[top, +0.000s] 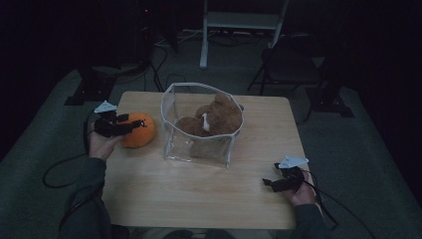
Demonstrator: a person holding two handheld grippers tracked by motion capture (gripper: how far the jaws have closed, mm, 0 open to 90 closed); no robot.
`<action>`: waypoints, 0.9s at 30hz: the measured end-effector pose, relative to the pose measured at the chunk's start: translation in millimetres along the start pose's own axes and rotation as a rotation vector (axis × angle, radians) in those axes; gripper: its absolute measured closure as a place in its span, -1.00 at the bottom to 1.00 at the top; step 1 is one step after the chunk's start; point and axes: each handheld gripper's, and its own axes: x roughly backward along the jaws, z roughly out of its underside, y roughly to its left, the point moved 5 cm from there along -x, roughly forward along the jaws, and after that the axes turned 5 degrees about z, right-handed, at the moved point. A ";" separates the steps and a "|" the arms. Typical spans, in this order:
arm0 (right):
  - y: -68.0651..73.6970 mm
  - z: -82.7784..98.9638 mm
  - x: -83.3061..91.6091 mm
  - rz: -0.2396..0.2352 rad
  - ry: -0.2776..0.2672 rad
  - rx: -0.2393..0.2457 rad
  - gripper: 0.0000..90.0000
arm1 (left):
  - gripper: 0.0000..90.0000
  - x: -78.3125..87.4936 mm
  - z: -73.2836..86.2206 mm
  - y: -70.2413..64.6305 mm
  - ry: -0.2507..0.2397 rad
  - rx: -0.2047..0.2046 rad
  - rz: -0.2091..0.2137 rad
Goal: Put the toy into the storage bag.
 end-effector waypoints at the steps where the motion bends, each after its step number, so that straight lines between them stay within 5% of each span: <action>1: 0.0 0.0 0.0 0.000 0.000 0.000 -0.74 | -0.22 0.3 0.8 1.3 0.002 0.002 -0.005; 27: -0.1 0.0 0.0 0.000 0.000 0.002 -0.74 | -0.22 3.8 24.7 32.9 0.013 0.085 -0.107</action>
